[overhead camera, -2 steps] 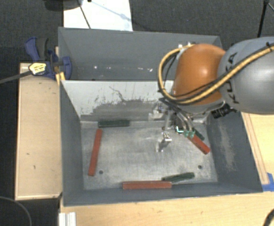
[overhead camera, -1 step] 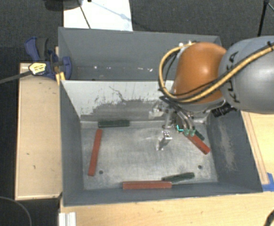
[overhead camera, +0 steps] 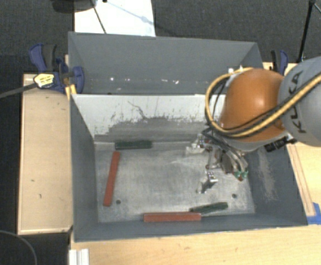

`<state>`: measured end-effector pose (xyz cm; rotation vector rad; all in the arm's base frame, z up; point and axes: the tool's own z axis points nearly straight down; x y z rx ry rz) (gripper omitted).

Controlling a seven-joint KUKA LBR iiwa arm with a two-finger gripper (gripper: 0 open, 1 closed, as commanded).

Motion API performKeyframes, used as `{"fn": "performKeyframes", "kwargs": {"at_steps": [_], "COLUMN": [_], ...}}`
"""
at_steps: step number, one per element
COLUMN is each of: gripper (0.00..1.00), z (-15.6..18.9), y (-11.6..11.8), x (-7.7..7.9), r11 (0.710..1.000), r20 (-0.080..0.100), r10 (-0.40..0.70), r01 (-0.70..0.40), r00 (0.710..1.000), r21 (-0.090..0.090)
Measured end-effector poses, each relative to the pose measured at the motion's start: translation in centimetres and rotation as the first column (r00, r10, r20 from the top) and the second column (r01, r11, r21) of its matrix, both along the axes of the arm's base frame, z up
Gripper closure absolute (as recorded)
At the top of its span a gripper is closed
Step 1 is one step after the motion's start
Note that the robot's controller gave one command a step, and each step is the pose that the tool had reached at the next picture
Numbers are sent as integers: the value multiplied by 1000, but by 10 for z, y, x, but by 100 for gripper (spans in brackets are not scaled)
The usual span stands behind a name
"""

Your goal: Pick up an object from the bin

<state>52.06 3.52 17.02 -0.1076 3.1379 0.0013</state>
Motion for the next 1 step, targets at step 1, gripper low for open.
{"fn": "performKeyframes", "kwargs": {"at_steps": [1], "gripper": [0], "z": [-12], "y": [2], "x": [-22], "r11": [976], "r20": [0], "r10": [219], "r01": [-219], "r00": [976], "r21": [-1]}}
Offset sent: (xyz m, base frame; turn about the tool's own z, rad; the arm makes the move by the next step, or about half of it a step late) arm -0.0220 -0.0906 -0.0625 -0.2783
